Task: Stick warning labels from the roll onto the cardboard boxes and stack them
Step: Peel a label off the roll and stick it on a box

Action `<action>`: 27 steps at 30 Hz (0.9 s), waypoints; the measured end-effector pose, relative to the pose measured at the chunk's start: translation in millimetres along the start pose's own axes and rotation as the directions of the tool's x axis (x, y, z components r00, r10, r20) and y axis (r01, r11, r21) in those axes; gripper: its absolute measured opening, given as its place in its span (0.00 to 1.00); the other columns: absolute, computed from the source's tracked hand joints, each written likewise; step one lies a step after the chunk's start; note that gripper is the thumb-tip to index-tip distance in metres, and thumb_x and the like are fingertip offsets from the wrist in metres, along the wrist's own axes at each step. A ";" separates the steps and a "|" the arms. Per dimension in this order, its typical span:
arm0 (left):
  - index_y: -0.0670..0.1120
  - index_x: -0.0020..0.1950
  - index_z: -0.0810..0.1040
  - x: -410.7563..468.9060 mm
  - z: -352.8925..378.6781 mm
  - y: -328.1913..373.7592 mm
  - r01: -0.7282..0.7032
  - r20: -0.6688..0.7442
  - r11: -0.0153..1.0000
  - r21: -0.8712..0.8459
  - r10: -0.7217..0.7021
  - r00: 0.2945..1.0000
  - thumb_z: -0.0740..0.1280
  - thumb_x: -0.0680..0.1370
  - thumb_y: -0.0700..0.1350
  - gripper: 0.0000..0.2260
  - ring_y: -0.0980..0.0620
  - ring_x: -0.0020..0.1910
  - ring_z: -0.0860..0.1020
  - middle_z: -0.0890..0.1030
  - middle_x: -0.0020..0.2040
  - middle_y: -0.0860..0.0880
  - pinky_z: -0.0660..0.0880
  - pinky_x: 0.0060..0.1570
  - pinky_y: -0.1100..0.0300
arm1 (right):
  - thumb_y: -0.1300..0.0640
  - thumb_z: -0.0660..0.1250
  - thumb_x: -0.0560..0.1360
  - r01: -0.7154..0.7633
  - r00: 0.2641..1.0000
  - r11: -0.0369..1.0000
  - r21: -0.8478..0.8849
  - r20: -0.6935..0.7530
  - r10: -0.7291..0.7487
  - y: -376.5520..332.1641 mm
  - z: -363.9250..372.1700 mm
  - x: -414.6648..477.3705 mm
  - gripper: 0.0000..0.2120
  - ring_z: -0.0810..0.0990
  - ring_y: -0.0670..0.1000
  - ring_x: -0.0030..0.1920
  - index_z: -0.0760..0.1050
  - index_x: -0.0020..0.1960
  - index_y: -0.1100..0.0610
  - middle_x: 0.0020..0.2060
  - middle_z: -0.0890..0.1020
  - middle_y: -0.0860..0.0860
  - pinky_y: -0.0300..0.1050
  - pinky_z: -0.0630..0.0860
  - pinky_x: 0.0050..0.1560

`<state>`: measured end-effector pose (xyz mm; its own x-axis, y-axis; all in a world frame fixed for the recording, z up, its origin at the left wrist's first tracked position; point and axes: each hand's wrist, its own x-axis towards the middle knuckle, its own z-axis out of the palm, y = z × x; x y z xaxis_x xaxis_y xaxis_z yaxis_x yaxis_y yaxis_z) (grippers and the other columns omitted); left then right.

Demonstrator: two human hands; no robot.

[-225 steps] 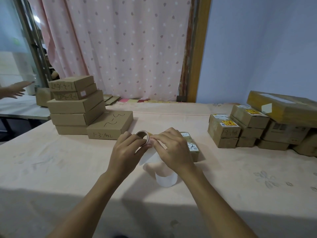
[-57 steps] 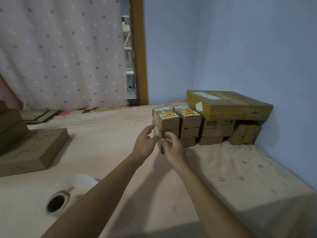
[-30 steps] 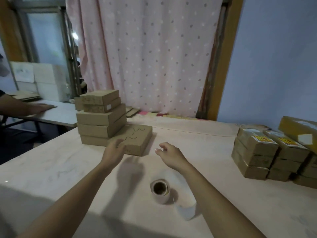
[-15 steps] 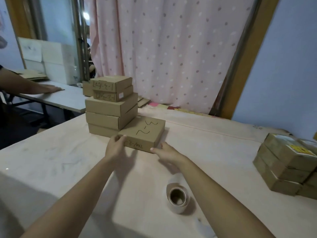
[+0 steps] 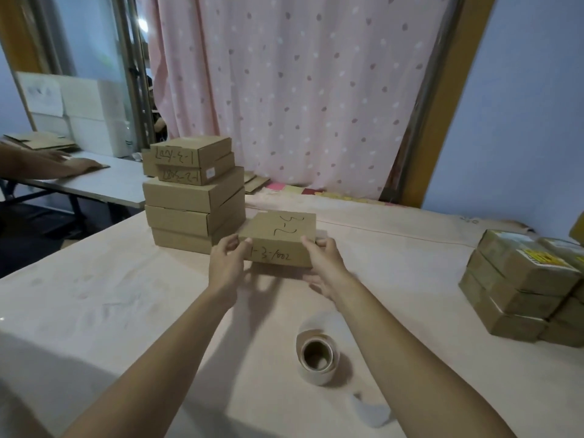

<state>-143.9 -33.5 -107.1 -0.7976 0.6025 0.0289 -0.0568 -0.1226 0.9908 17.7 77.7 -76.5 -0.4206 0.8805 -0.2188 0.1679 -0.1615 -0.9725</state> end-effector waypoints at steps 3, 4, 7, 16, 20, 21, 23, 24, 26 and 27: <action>0.50 0.60 0.80 -28.3 23.4 9.2 -0.012 0.068 0.996 -0.086 0.018 0.998 0.72 0.76 0.53 0.14 0.49 0.59 0.79 0.78 0.61 0.45 0.78 0.59 0.52 | 0.51 0.70 0.80 0.120 0.984 0.973 0.196 -0.153 -0.090 -4.6 -29.4 -10.5 0.11 0.80 0.50 0.54 0.70 0.56 0.53 0.56 0.78 0.51 0.53 0.82 0.51; 0.48 0.59 0.80 -37.7 30.4 11.2 -0.015 0.098 0.994 -0.107 0.025 0.995 0.71 0.78 0.50 0.11 0.49 0.59 0.79 0.78 0.61 0.43 0.78 0.60 0.52 | 0.54 0.70 0.80 0.155 0.974 0.958 0.239 -0.199 -0.108 -5.8 -41.5 -15.8 0.10 0.79 0.49 0.54 0.71 0.57 0.54 0.56 0.78 0.51 0.53 0.83 0.52; 0.44 0.54 0.80 -65.6 49.9 22.1 -0.047 0.161 0.995 -0.093 0.062 0.985 0.68 0.81 0.51 0.11 0.48 0.56 0.81 0.81 0.57 0.42 0.79 0.60 0.50 | 0.58 0.67 0.80 0.236 0.945 0.900 0.366 -0.301 -0.126 -11.6 -82.4 -38.5 0.07 0.81 0.49 0.51 0.74 0.57 0.56 0.51 0.81 0.51 0.49 0.82 0.50; 0.46 0.64 0.78 -95.4 91.5 63.4 0.182 0.312 0.895 -0.408 -0.051 0.949 0.71 0.77 0.59 0.22 0.46 0.56 0.83 0.83 0.57 0.46 0.81 0.53 0.48 | 0.54 0.71 0.75 0.304 0.897 0.773 0.556 -0.441 -0.036 -9.1 -192.7 -98.6 0.10 0.83 0.53 0.40 0.79 0.53 0.59 0.43 0.85 0.53 0.43 0.80 0.36; 0.45 0.53 0.83 -114.2 107.5 61.6 0.135 0.385 0.946 -0.294 -0.012 0.923 0.77 0.71 0.53 0.16 0.45 0.42 0.81 0.83 0.50 0.43 0.74 0.39 0.54 | 0.46 0.74 0.74 0.292 0.899 0.789 0.541 -0.436 -0.034 0.6 -224.5 -113.4 0.16 0.87 0.56 0.44 0.83 0.55 0.57 0.47 0.88 0.55 0.58 0.84 0.51; 0.43 0.53 0.84 -120.3 111.9 60.9 0.138 0.374 0.949 -0.283 -0.023 0.927 0.77 0.71 0.51 0.15 0.46 0.41 0.80 0.83 0.49 0.42 0.73 0.38 0.55 | 0.44 0.74 0.75 0.278 0.910 0.798 0.535 -0.412 -0.041 2.9 -231.6 -118.0 0.18 0.87 0.56 0.47 0.83 0.57 0.55 0.49 0.88 0.55 0.59 0.83 0.54; 0.42 0.54 0.85 -133.9 120.1 61.7 0.151 0.336 0.941 -0.303 -0.042 0.941 0.77 0.72 0.49 0.14 0.46 0.42 0.81 0.84 0.48 0.43 0.75 0.40 0.55 | 0.35 0.72 0.73 0.204 0.952 0.854 0.478 -0.302 -0.059 9.8 -244.7 -126.4 0.24 0.86 0.55 0.56 0.82 0.63 0.49 0.55 0.87 0.53 0.59 0.80 0.61; 0.42 0.54 0.85 -140.1 124.2 62.6 0.150 0.309 0.937 -0.317 -0.047 0.950 0.77 0.73 0.49 0.14 0.46 0.43 0.81 0.85 0.48 0.43 0.77 0.42 0.54 | 0.33 0.71 0.72 0.156 0.971 0.885 0.440 -0.235 -0.054 15.1 -249.7 -132.0 0.26 0.85 0.55 0.58 0.81 0.64 0.46 0.56 0.87 0.52 0.59 0.79 0.63; 0.42 0.54 0.84 -151.4 133.2 63.4 0.148 0.275 0.936 -0.319 -0.058 0.960 0.77 0.73 0.49 0.14 0.46 0.46 0.82 0.86 0.50 0.43 0.79 0.46 0.52 | 0.37 0.70 0.76 0.096 0.989 0.908 0.409 -0.144 -0.040 27.8 -255.8 -141.7 0.21 0.84 0.56 0.58 0.81 0.65 0.45 0.57 0.86 0.52 0.56 0.81 0.58; 0.42 0.54 0.84 -155.1 137.2 61.8 0.146 0.271 0.943 -0.299 -0.063 0.961 0.76 0.73 0.49 0.14 0.46 0.47 0.82 0.86 0.51 0.42 0.79 0.48 0.50 | 0.41 0.70 0.78 0.095 0.989 0.907 0.410 -0.145 -0.038 33.3 -257.9 -145.8 0.18 0.85 0.55 0.56 0.80 0.65 0.45 0.57 0.87 0.51 0.53 0.81 0.51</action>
<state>58.7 -26.3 -32.2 -0.6000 0.8000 0.0009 -0.3499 -0.2634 0.8990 314.6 58.8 -56.4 -0.2929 0.9414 -0.1674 -0.2538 -0.2453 -0.9356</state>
